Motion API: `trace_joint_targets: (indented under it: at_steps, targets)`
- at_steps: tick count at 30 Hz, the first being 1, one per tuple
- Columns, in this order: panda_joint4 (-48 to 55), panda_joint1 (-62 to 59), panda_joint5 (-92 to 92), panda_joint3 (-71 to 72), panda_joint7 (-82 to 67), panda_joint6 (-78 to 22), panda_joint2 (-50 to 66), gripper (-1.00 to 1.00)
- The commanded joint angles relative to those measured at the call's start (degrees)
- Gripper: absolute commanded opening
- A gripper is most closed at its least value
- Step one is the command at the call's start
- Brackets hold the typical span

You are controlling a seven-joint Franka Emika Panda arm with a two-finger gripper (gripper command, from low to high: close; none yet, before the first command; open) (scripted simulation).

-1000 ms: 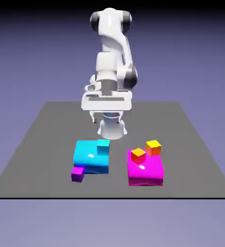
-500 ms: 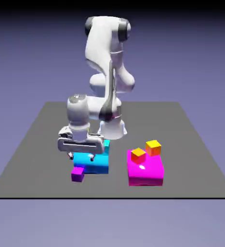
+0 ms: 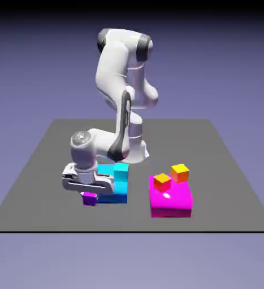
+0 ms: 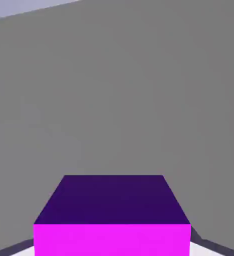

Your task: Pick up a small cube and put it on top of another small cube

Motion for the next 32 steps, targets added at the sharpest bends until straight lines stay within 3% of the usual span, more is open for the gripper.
trace_joint_targets:
  at_steps: [1, 20, 23, 29, 30, 32]
  targets:
    - [0.0, 0.01, -0.08, -0.01, 0.06, 0.02, 0.0, -1.0]
    - [-13.15, -8.68, -6.22, 22.97, 27.6, -23.67, -38.43, -1.0]
    - [-14.2, -10.96, -5.95, 22.19, 28.0, -22.41, -38.14, -1.0]
    - [-19.21, -10.67, -5.36, 22.39, 27.62, -9.35, -30.09, -1.0]
    - [-19.21, -10.67, -5.36, 22.39, 27.62, -9.35, -30.09, 1.0]
    - [-18.26, -10.72, -5.47, 22.35, 27.69, -11.83, -31.62, 1.0]
